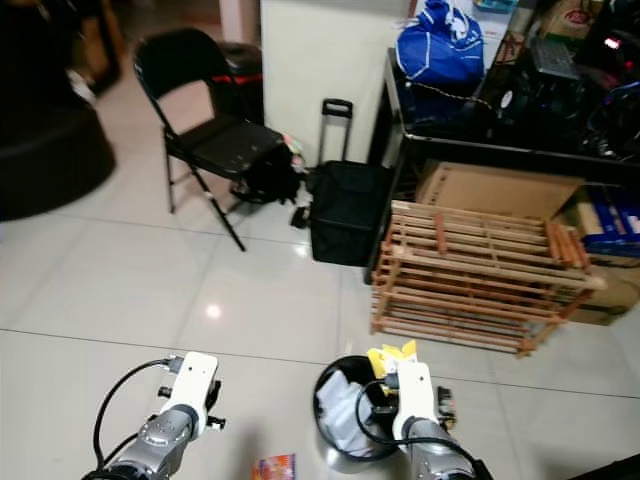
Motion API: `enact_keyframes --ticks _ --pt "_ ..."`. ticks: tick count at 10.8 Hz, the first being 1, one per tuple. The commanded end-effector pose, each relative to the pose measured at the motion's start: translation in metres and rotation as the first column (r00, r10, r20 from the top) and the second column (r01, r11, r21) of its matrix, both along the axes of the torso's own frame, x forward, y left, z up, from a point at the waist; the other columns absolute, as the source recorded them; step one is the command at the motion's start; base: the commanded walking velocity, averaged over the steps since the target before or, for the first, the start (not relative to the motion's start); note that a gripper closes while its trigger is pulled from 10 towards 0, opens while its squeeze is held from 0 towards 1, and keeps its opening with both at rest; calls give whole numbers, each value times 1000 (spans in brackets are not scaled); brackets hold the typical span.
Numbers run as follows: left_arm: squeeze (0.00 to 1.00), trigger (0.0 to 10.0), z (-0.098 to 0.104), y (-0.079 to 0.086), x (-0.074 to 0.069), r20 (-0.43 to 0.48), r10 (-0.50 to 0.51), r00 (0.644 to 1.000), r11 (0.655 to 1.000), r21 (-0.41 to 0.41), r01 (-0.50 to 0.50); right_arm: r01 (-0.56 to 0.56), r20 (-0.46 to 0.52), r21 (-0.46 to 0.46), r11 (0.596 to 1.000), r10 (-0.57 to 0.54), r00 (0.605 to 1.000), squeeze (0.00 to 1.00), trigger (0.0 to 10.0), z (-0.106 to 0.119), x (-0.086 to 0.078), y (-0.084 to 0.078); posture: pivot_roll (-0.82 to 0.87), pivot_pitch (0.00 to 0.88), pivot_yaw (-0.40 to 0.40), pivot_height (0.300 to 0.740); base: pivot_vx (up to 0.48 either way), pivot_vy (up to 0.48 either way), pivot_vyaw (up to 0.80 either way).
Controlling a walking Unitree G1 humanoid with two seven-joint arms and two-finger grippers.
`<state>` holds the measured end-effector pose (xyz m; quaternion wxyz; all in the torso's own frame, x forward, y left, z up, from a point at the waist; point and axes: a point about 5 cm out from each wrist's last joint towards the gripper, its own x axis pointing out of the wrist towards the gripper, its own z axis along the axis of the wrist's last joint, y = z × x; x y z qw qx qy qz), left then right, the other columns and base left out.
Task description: Picking trash to rubbish bin
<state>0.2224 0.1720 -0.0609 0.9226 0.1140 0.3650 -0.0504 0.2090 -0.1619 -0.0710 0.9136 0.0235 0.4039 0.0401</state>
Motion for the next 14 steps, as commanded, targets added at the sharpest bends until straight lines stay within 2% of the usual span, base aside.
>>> enact_keyframes --ticks 1,7,8,9,10,14 --pt "0 10000 0 -5 0 -7 -17 1000 1000 -13 17 0 -1 -26 1000 0 1000 0 10000 1 1 -7 53 0 -74 740 0 0 0" --pt "0 10000 -1 -5 -1 -11 -18 1000 1000 -11 18 1 8 -23 1000 0 1000 0 10000 3 5 -4 49 0 -76 740 0 0 0" --pt "0 10000 -1 -6 0 -10 -18 1000 1000 -11 18 -2 17 -16 1000 3 1000 310 10000 5 8 -3 53 0 -79 740 0 0 0" --pt "0 10000 -1 -6 0 -10 -17 1000 1000 -11 17 -10 26 -11 1000 10 1000 282 10000 6 10 0 53 0 -79 740 0 0 0" --pt "0 10000 -1 -5 0 -10 -16 1000 1000 -9 16 -41 59 9 999 41 997 0 10000 11 19 8 56 0 -78 740 0 0 0" --pt "0 10000 -1 -3 0 -8 -7 1000 1000 -7 7 -47 100 11 999 45 994 0 10000 23 37 13 67 0 -82 740 0 0 0"
